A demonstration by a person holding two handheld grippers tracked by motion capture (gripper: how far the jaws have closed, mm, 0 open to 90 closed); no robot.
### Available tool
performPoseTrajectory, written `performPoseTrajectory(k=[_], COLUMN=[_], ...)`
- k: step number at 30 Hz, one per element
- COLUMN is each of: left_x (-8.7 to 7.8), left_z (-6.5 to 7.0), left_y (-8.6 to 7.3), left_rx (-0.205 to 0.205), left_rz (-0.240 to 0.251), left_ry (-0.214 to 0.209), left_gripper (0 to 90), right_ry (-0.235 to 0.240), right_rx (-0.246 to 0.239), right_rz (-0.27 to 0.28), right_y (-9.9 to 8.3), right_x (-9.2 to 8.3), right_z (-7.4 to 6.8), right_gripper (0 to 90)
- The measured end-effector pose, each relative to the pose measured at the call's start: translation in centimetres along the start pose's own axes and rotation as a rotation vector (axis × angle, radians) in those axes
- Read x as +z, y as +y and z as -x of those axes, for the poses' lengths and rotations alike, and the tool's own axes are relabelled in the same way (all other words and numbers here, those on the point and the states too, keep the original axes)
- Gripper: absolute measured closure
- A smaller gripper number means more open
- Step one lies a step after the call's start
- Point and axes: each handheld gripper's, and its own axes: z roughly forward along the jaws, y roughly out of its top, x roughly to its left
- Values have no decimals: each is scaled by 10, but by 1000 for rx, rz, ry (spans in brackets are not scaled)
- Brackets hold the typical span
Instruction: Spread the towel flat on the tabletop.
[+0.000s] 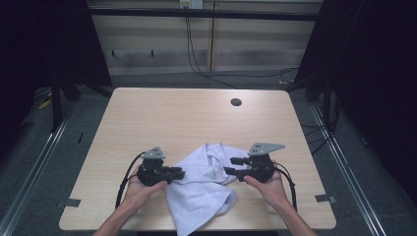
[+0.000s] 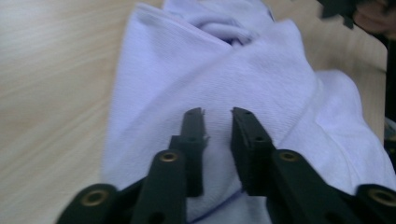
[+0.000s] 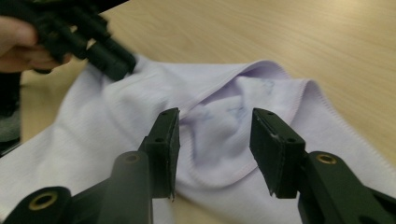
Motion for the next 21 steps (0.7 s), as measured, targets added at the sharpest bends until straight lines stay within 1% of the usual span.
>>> performPoseTrajectory(k=[1, 2, 3, 4, 5, 6, 7, 8, 9, 10, 11, 12, 13, 14, 15, 16, 17, 18, 19, 20, 21], left_x=[3, 6, 8, 10, 10, 14, 14, 15, 15, 14, 13, 11, 8, 6, 4, 4, 1, -1, -3, -4, -4], left_z=[3, 6, 9, 11, 11, 17, 18, 20, 21, 21, 22, 22, 21, 18, 14, 14, 5, -1, -6, -11, -16], left_y=[-1, -2, -2, -2, -2, -3, -4, -6, -6, -7, -7, -7, -7, -6, -3, -3, 4, 6, 7, 8, 7], left_rx=[7, 26, 30, 31, 31, 39, 42, 42, 44, 43, 41, 41, 38, 24, 12, 12, -22, -28, -41, -68, -83], left_rz=[-14, -27, -37, -47, -47, -61, -67, -67, -75, -74, -68, -65, -57, -42, -18, -18, 36, 59, 71, 82, 87], left_ry=[-6, 3, -8, -18, -18, -33, -45, -48, -53, -54, -56, -57, -51, -47, -38, -38, 10, 17, 31, 47, 58], left_gripper=[780, 804, 824, 832, 833, 833, 833, 833, 832, 830, 813, 790, 761, 720, 661, 576, 524, 534, 523, 512, 500], right_ry=[-8, -12, -9, -11, -11, -21, -24, -21, -24, -33, -35, -48, -71, -73, -79, -78, -48, -49, -45, -33, -13], right_rx=[-2, -10, -23, -24, -24, -27, -24, -13, -11, -18, -22, -22, -35, -39, -43, -41, -34, -52, -47, -50, -48], right_rz=[-1, -6, -11, -18, -18, -48, -53, -64, -70, -88, -108, -135, -167, -182, -183, -187, -193, -197, -199, -190, -190], right_y=[3, 6, 9, 12, 12, 18, 19, 20, 19, 19, 16, 14, 10, 7, 7, 8, 8, 8, 8, 7, 7], right_x=[3, 8, 13, 20, 20, 37, 43, 51, 59, 67, 75, 81, 86, 89, 89, 88, 89, 90, 91, 92, 93], right_z=[3, 7, 10, 13, 13, 20, 22, 24, 26, 27, 28, 27, 27, 26, 25, 25, 24, 23, 20, 19, 17], right_gripper=[567, 623, 627, 623, 623, 593, 568, 555, 544, 534, 533, 533, 541, 555, 594, 663, 717, 755, 775, 783, 791])
